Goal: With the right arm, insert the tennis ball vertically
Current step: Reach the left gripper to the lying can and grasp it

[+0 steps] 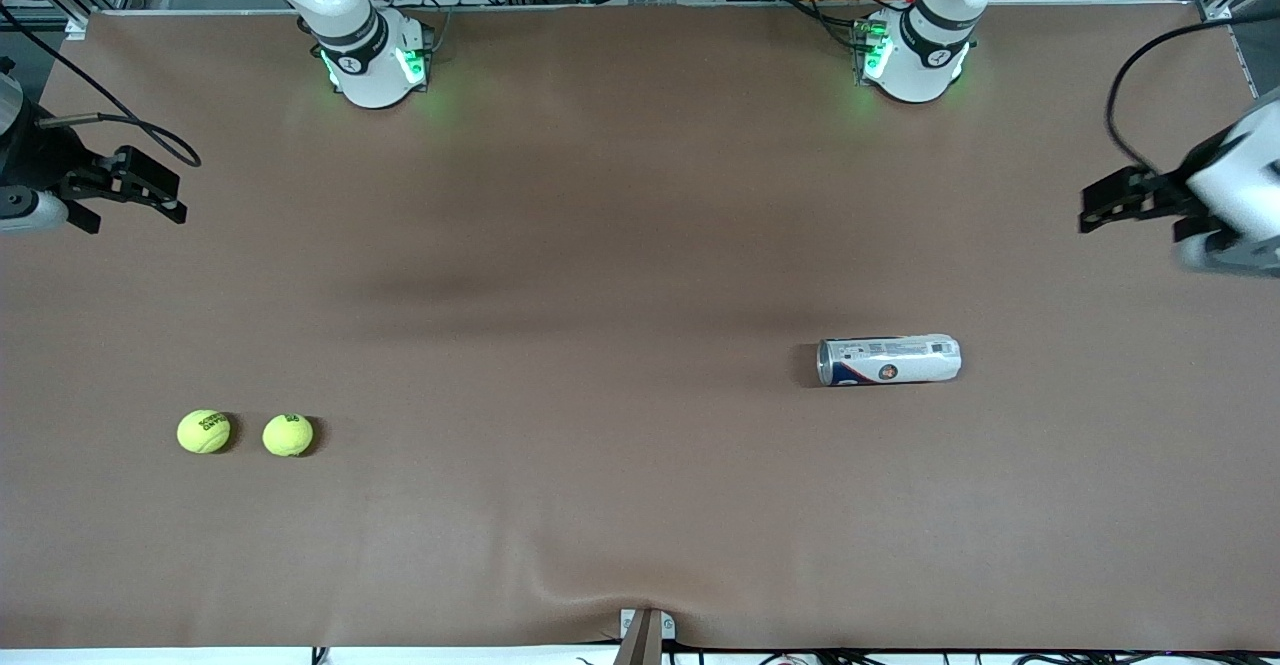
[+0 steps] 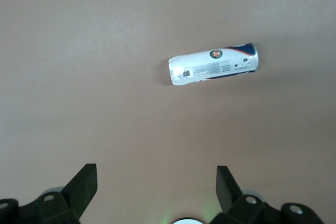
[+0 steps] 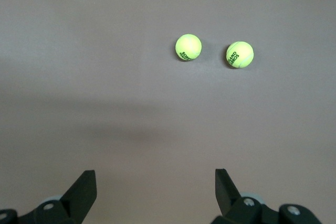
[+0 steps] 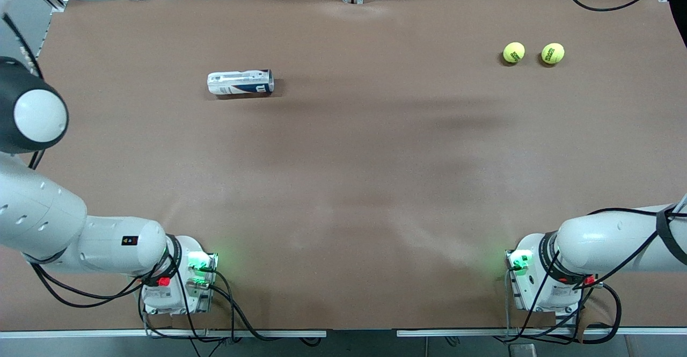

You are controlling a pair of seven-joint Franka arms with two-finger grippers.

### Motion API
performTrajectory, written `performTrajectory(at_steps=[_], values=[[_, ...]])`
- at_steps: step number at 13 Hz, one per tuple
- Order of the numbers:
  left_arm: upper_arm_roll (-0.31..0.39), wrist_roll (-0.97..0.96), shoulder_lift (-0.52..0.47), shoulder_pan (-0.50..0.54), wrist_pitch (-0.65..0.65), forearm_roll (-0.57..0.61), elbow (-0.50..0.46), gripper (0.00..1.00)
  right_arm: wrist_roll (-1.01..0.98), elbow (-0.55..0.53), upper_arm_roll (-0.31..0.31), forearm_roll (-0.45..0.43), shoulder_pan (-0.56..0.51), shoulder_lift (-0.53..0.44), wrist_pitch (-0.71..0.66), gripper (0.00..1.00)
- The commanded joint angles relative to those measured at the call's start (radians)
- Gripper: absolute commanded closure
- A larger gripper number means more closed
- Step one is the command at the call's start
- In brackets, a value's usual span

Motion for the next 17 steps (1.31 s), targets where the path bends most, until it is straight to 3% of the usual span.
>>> performTrajectory(at_steps=[1,5,8,12,17], values=[[0.0,0.023,0.075,-0.091,0.007,0.137,0.006,0.0,0.01,0.003,0.002,-0.011,0.004,-0.002,-0.01,0.0],[0.0,0.439,0.258,-0.107,0.127,0.172,0.007,0.0,0.01,0.034,0.001,-0.011,-0.002,0.035,-0.007,0.0],[-0.002,0.52,0.332,-0.168,0.186,0.244,0.006,0.0,-0.001,0.066,0.001,-0.014,-0.04,0.082,0.005,0.0],[-0.002,0.58,0.413,-0.26,0.24,0.281,0.003,0.0,-0.006,0.17,0.001,-0.012,-0.158,0.268,0.058,0.0],[0.0,0.566,0.52,-0.335,0.263,0.35,0.004,0.0,-0.067,0.169,0.001,-0.009,-0.214,0.431,0.267,0.0]])
